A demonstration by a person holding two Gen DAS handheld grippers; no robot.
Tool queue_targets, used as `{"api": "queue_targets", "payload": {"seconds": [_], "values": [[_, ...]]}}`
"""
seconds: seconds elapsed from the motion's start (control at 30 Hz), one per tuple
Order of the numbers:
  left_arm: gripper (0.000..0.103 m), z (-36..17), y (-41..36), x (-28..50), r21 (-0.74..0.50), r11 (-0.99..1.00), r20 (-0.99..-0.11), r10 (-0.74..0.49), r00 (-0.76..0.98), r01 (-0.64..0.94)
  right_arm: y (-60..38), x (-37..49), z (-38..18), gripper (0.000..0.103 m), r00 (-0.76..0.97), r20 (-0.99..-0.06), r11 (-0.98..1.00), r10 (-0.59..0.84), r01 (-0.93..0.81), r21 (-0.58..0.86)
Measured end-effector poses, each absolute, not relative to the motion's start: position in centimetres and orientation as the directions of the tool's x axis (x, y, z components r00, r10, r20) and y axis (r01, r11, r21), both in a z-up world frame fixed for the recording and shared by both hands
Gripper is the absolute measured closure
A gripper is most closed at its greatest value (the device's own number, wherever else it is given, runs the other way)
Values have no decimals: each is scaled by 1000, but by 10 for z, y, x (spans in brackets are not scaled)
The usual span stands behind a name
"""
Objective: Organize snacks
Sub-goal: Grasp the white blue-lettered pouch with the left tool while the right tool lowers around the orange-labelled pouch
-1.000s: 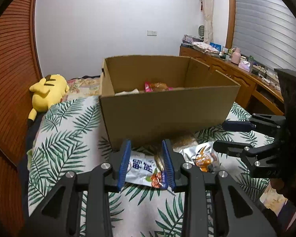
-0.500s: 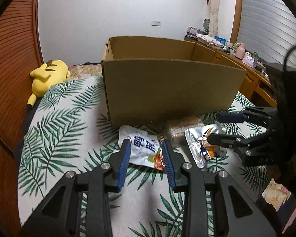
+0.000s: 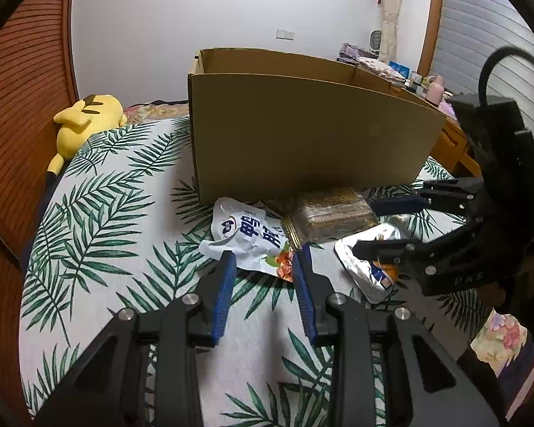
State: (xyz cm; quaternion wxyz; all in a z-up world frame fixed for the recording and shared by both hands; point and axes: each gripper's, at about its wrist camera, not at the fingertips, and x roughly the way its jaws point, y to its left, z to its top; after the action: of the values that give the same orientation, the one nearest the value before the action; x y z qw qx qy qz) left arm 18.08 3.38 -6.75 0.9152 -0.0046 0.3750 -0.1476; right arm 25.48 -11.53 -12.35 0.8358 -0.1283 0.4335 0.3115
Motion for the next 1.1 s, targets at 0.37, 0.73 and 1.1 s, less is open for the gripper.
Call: {"api": "queue_targets", "payload": {"seconds": [0.37, 0.73, 1.1], "values": [[71, -69, 36, 174, -134, 955, -688, -282, 668, 265, -125, 218, -126, 35, 378, -821, 729, 427, -682, 65], [71, -66, 37, 170, -143, 957, -684, -279, 674, 251, -113, 212, -136, 34, 432, -832, 733, 347, -679, -47], [70, -72, 38, 193, -205, 961, -693, -276, 666, 185, -128, 211, -136, 38, 486, -792, 777, 370, -629, -23]]}}
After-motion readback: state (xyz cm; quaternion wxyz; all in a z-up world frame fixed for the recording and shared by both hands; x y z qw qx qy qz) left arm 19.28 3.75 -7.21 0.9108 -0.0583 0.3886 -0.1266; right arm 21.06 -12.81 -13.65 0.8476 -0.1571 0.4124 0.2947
